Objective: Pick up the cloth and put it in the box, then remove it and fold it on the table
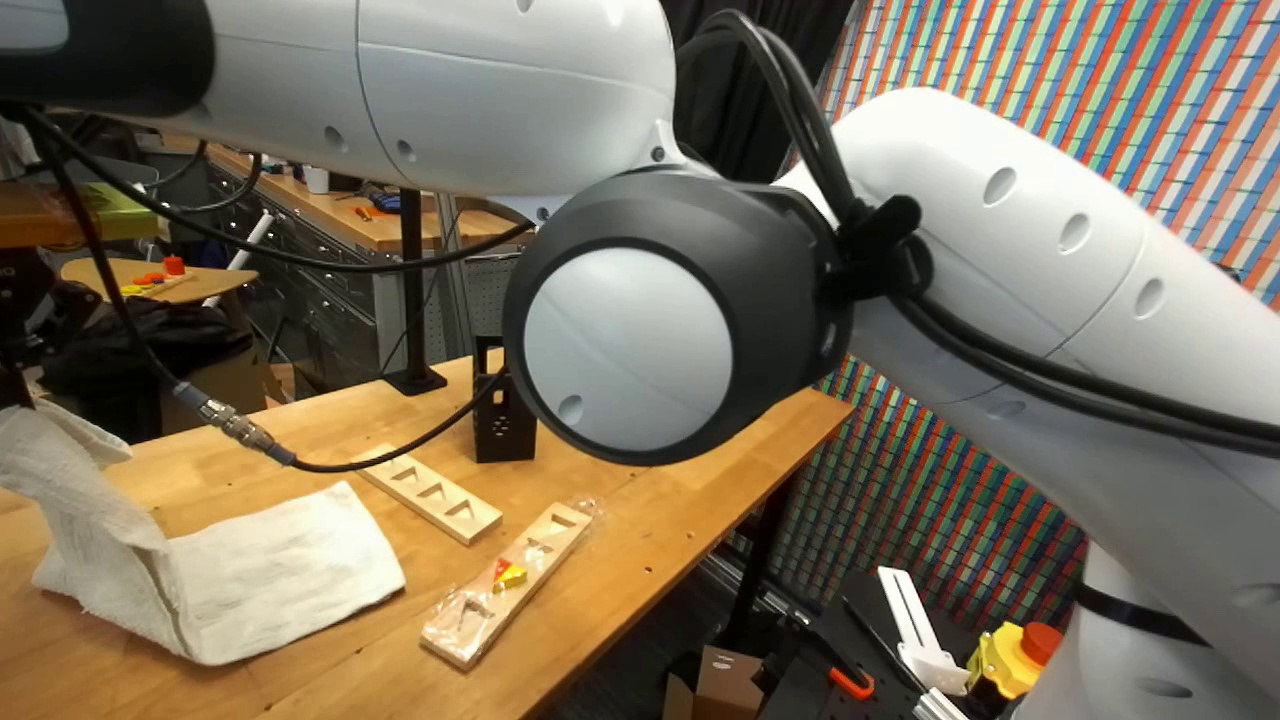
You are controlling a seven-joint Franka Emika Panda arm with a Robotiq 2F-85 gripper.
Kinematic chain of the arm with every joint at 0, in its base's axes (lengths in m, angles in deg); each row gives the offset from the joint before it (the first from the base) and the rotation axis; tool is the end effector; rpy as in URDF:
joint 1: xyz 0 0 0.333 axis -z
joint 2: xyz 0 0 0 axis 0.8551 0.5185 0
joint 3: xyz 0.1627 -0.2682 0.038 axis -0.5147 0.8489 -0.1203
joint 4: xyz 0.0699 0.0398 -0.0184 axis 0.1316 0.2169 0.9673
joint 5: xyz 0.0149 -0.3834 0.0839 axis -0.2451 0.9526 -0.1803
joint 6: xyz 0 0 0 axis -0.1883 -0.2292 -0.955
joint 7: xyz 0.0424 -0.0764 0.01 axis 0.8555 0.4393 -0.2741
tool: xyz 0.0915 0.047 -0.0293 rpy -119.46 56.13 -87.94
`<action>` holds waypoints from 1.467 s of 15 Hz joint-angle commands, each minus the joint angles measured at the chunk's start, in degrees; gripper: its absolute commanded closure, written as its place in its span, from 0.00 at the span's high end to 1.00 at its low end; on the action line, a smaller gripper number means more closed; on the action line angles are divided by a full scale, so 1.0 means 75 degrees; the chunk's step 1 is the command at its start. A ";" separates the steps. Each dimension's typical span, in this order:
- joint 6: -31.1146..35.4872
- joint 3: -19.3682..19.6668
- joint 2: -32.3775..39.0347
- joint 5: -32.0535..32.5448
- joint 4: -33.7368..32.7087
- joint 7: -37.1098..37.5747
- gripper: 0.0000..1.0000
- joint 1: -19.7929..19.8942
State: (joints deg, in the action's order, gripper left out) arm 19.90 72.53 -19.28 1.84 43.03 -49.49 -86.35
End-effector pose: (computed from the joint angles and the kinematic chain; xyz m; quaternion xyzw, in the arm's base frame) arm 0.7027 0.3841 0.3836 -0.9929 -0.1098 -0.0453 0.0078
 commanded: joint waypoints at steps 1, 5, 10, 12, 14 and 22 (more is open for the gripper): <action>0.0178 0.0010 0.0093 -0.0256 -0.0191 0.0039 0.01 0.0030; 0.0331 -0.0021 0.0146 -0.0388 -0.0207 0.0150 0.01 0.0045; 0.0496 -0.0058 0.0223 -0.0598 -0.0196 0.0199 0.01 0.0105; 0.0479 -0.0054 0.0227 -0.0613 -0.0179 0.0119 0.01 0.0129; 0.0451 -0.0066 0.0236 -0.0645 -0.0166 0.0015 0.01 0.0168; -0.0114 -0.0056 0.0163 -0.0456 -0.0094 -0.1633 0.01 0.0295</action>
State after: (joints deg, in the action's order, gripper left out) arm 21.16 72.46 -17.82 -1.52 43.07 -55.68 -84.85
